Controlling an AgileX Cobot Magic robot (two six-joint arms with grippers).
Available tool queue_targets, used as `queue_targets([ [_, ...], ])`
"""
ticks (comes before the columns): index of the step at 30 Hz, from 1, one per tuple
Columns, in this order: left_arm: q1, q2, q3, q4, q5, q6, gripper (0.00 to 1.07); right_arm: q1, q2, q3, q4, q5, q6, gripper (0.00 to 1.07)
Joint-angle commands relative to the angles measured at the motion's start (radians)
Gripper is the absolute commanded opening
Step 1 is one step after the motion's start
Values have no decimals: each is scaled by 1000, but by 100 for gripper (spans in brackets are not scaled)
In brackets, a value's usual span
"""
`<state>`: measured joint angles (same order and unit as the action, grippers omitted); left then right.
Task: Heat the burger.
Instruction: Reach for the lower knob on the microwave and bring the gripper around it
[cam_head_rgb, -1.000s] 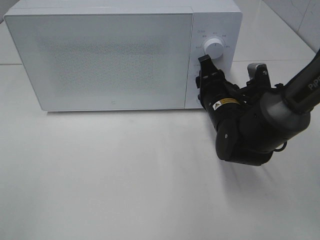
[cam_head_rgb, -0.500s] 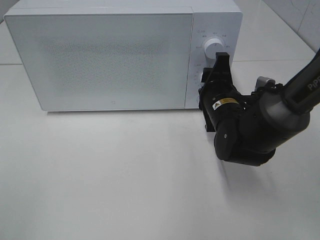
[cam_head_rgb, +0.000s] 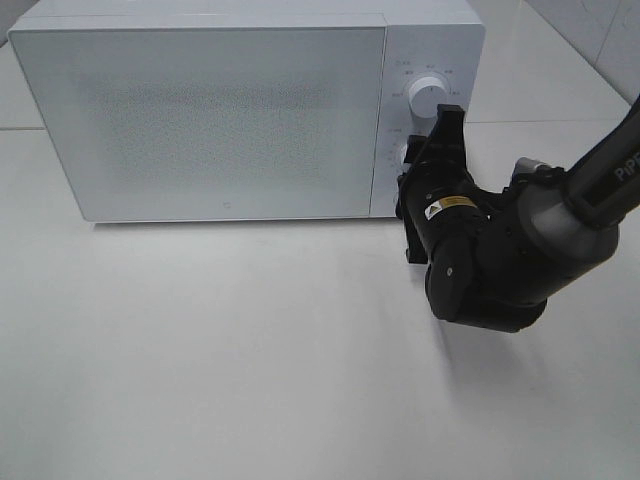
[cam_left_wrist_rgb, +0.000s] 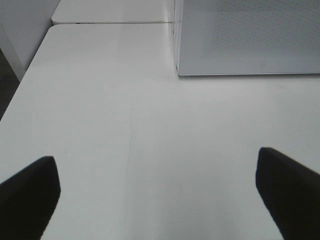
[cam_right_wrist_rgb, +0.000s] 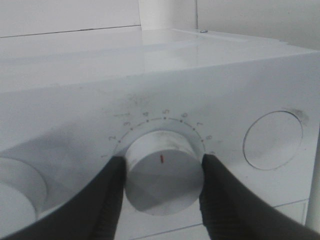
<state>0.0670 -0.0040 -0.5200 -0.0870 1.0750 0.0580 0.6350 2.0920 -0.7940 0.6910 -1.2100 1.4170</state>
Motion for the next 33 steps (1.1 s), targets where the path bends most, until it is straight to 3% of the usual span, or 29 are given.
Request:
queue_targets([
  [1, 2, -24, 3, 1, -8, -6, 100, 4, -11, -41, -98, -187, 17, 2],
  [12, 2, -24, 3, 1, -8, -6, 100, 4, -11, -41, -54, -187, 20, 13],
  [15, 2, -24, 3, 1, -8, -6, 100, 4, -11, -41, -46, -187, 20, 21],
  [16, 2, -24, 3, 1, -8, -6, 100, 4, -11, -41, -46, -187, 20, 29],
  [17, 2, -24, 3, 1, -8, -6, 100, 4, -11, -41, -46, -187, 20, 29],
  [19, 2, -24, 3, 1, -8, -6, 100, 4, -11, -41, -46, -187, 20, 41],
  [33, 2, -24, 3, 1, -8, -6, 100, 4, -11, -39, 3, -187, -35, 67],
])
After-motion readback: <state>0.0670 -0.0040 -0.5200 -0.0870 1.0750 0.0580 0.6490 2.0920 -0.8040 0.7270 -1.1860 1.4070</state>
